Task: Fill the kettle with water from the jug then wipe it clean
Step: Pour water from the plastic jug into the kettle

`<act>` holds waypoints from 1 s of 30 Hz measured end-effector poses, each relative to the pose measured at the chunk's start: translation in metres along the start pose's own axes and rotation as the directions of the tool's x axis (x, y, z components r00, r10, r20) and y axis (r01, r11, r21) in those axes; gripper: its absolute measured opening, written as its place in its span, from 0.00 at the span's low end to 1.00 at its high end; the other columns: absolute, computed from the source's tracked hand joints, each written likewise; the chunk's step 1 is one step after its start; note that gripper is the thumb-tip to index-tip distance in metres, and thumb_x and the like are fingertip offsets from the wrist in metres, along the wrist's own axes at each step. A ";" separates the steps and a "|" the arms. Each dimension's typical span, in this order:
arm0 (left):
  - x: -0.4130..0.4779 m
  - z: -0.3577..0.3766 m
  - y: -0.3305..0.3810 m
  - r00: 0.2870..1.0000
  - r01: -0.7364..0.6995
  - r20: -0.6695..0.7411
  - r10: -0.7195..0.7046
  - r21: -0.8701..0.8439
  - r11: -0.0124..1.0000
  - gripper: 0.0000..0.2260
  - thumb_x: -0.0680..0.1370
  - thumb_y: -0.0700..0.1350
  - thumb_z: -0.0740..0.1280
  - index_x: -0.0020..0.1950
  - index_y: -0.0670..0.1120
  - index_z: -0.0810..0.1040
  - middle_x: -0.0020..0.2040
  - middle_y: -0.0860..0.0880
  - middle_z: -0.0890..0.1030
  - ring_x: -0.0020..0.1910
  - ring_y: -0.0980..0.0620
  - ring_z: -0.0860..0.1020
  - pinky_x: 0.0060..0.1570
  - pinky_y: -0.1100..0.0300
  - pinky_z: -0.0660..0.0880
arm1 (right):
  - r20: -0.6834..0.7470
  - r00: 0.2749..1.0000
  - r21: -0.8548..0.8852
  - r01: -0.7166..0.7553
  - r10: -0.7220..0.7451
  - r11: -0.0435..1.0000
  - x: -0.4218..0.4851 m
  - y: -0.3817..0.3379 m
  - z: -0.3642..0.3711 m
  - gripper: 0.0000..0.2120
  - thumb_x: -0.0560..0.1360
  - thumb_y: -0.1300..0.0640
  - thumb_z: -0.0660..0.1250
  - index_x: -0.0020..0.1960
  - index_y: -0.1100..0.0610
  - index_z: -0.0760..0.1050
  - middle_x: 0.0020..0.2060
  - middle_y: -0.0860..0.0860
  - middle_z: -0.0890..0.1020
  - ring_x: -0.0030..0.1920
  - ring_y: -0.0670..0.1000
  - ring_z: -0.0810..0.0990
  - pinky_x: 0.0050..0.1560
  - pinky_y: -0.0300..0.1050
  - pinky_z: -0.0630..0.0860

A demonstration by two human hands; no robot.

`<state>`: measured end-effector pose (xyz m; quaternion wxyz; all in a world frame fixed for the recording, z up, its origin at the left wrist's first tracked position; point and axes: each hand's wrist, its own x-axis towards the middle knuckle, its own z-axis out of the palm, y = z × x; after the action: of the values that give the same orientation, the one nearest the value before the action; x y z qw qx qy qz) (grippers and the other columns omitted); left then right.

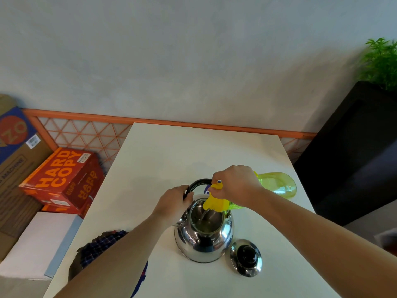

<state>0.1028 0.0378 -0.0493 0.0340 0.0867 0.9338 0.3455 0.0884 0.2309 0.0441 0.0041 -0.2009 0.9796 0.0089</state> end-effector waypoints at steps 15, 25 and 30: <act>0.000 0.001 -0.002 1.000 -0.008 0.001 0.008 0.008 1.000 0.13 0.81 0.52 0.57 0.58 0.47 0.76 0.37 0.54 0.76 0.35 0.59 0.74 0.32 0.68 0.64 | 0.002 1.000 -0.016 -0.001 0.001 1.000 0.000 -0.001 0.000 0.18 0.72 0.35 0.58 0.53 0.43 0.77 0.39 0.48 0.81 0.37 0.51 0.70 0.34 0.43 0.64; 0.001 0.001 -0.003 1.000 -0.009 -0.009 0.010 0.007 1.000 0.12 0.81 0.51 0.58 0.56 0.47 0.77 0.34 0.56 0.74 0.33 0.59 0.73 0.31 0.67 0.63 | -0.006 1.000 -0.012 -0.004 0.004 1.000 0.000 -0.002 0.000 0.17 0.71 0.36 0.59 0.52 0.44 0.77 0.37 0.48 0.80 0.36 0.51 0.70 0.34 0.42 0.64; 0.000 0.001 -0.003 1.000 -0.008 -0.008 0.008 0.000 1.000 0.12 0.81 0.52 0.58 0.56 0.47 0.77 0.35 0.57 0.74 0.33 0.59 0.74 0.31 0.69 0.63 | -0.002 1.000 -0.004 0.005 -0.005 1.000 0.000 -0.001 -0.001 0.17 0.71 0.36 0.59 0.52 0.44 0.77 0.39 0.48 0.81 0.37 0.52 0.72 0.35 0.43 0.65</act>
<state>0.1022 0.0365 -0.0523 0.0288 0.0890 0.9335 0.3460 0.0892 0.2298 0.0448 0.0028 -0.2032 0.9791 0.0105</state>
